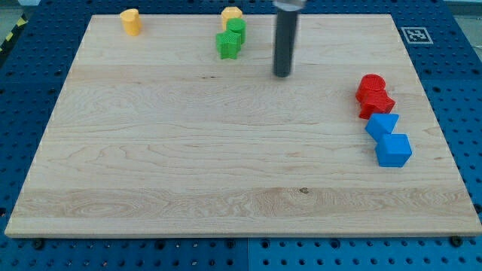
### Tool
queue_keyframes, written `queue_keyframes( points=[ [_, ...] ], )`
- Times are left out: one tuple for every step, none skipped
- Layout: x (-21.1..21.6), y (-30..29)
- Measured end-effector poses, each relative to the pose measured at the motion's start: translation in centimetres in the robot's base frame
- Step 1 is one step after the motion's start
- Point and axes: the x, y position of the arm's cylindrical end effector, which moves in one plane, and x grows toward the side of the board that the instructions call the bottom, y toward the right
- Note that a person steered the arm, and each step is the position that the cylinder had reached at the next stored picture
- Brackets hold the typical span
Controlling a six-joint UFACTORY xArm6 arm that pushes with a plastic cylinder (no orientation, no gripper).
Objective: Move your arm towards center right of the board
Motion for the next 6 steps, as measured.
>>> queue_keyframes(
  points=[
    [0.0, 6.1],
    [0.0, 13.7],
    [0.4, 21.2],
    [4.6, 23.5],
    [8.5, 21.5],
    [9.8, 19.7]
  ],
)
